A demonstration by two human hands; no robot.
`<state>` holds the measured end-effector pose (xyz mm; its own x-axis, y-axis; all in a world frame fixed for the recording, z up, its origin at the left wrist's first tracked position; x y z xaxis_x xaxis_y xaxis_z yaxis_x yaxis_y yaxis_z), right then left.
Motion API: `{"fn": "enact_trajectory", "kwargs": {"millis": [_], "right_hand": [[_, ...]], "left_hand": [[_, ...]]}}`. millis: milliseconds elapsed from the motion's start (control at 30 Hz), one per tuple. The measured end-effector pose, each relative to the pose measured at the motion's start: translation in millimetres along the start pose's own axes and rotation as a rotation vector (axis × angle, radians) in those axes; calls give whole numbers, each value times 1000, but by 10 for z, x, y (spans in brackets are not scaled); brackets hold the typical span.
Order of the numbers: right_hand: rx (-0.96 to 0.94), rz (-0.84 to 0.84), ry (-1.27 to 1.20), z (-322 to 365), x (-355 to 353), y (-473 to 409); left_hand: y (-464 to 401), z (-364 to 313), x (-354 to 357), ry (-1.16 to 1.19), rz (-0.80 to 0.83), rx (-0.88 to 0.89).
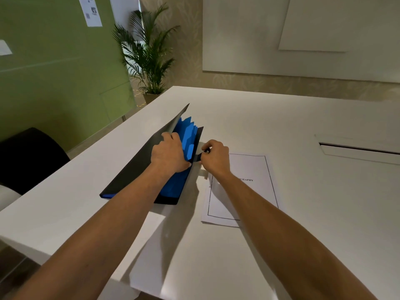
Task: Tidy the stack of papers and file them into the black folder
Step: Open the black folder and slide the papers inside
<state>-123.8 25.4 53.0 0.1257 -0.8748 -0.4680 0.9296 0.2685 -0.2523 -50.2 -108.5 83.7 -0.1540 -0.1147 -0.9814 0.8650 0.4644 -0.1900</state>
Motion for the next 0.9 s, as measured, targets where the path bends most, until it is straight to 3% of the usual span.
{"fn": "enact_trajectory", "kwargs": {"millis": [467, 700, 900], "right_hand": [[16, 31, -77, -52, -75, 3], [61, 203, -46, -144, -44, 158], [69, 46, 150, -333, -468, 330]], "left_hand": [[-30, 152, -122, 157, 46, 34], [-54, 109, -90, 177, 96, 72], [12, -67, 115, 141, 135, 61]]}}
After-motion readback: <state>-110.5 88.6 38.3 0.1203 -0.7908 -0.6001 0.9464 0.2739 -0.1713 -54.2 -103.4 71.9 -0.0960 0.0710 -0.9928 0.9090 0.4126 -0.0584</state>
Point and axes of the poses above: each hand's wrist, its own y-axis away from the middle knuckle, its own x-axis out of the palm, z = x × y, the point moved 8 cm from there along -y, towards the middle knuckle, and after that the axes turned 1 degree about -y, right-handed, at the moved point
